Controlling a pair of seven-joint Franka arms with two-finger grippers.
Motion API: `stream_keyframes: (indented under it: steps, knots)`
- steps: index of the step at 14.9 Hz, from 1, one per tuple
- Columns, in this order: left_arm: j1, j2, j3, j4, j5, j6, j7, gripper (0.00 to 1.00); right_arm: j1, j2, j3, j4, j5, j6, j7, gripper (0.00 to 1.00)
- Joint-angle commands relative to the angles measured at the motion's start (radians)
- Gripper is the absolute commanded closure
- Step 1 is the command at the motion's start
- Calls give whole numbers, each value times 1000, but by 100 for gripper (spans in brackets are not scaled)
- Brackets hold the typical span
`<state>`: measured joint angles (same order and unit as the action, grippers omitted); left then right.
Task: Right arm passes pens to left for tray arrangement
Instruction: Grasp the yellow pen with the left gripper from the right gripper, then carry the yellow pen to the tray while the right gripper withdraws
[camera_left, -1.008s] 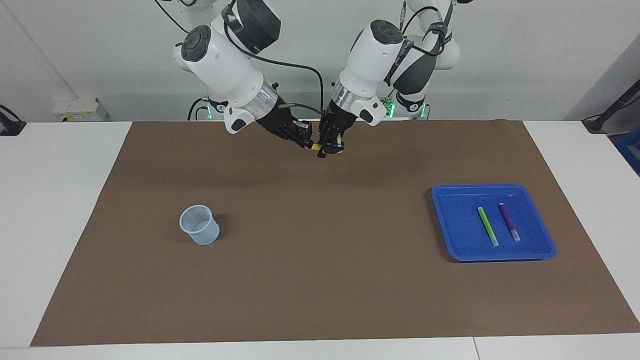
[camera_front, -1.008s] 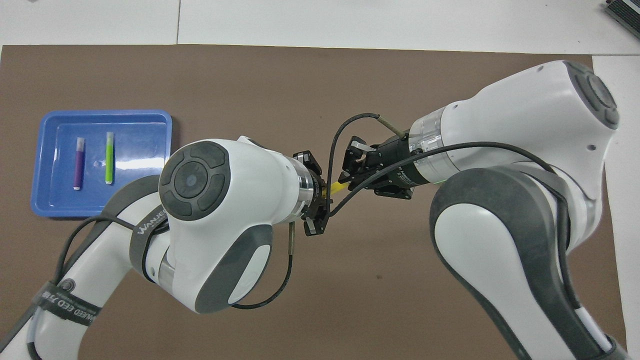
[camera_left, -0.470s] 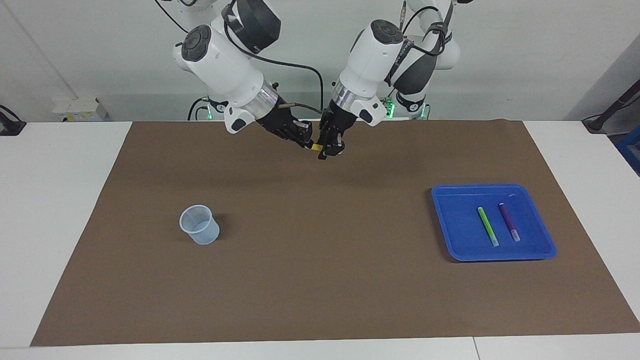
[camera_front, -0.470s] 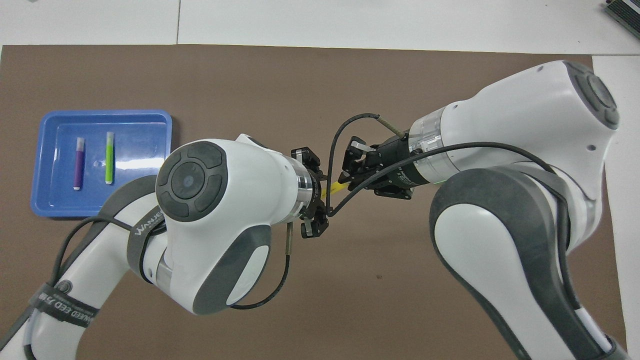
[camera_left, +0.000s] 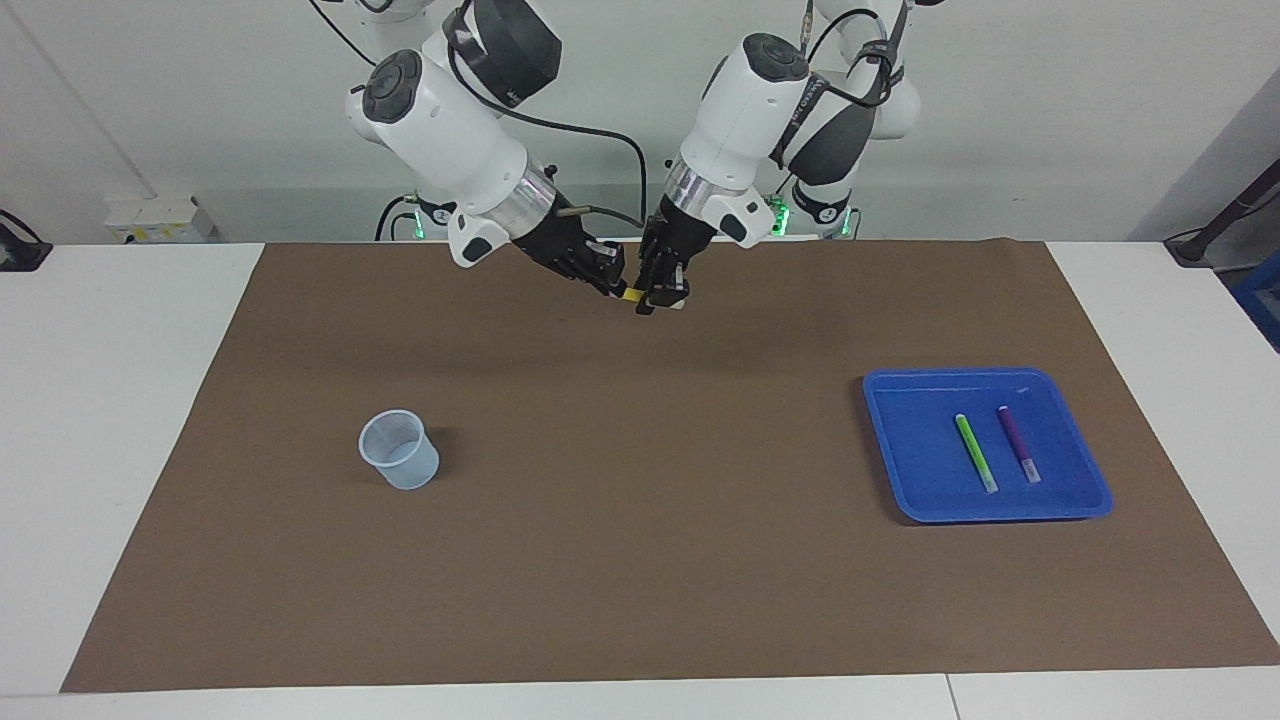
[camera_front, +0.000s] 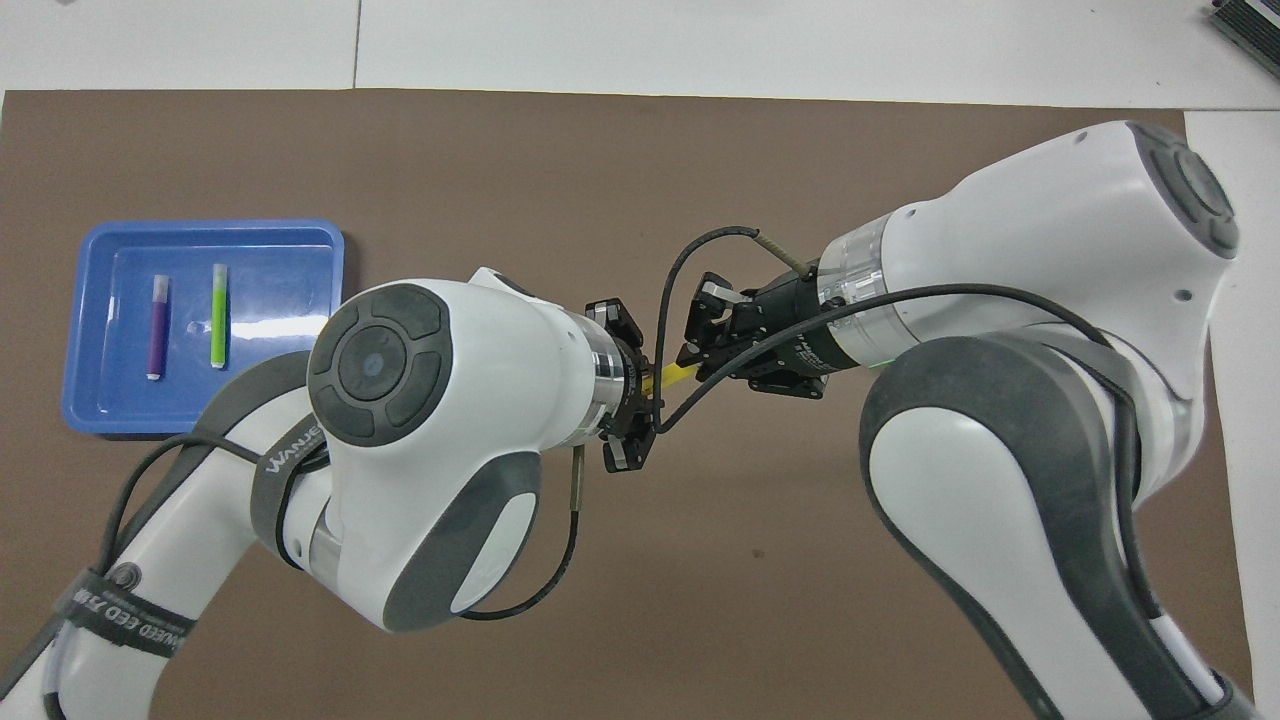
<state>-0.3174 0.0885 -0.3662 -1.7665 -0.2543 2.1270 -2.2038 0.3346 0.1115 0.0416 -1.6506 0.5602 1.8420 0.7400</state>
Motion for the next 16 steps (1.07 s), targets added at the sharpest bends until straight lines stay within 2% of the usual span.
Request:
stream_keyframes:
  steps: [1,3,5,6,7,8,9,13,16]
  knots:
    - [3,-23,4,-10,-3,-15,16,87,-6,-24,1,-29,21,19,-14,94]
    - [3,-23,6,-8,0,-18,16,99,-6,-24,0,-29,21,20,-14,94]
    - [3,-23,9,-7,1,-24,38,100,-6,-24,1,-29,21,20,-14,93]
    - [3,-24,10,-7,4,-33,53,100,-6,-24,0,-28,14,20,-13,74]
    - [3,-24,10,-4,24,-50,93,100,-6,-24,0,-28,9,19,-11,36]
    - [4,-29,9,7,38,-74,129,100,-9,-27,-3,-26,4,13,-13,7]
    - [6,-32,10,13,38,-90,165,100,-17,-30,-5,-17,-15,-9,-14,0]
    - [62,-39,15,10,41,-116,378,100,-54,-58,-16,-8,-132,-61,-85,0]
    - [144,-50,15,-2,43,-145,649,100,-120,-90,-14,-9,-236,-110,-247,0]
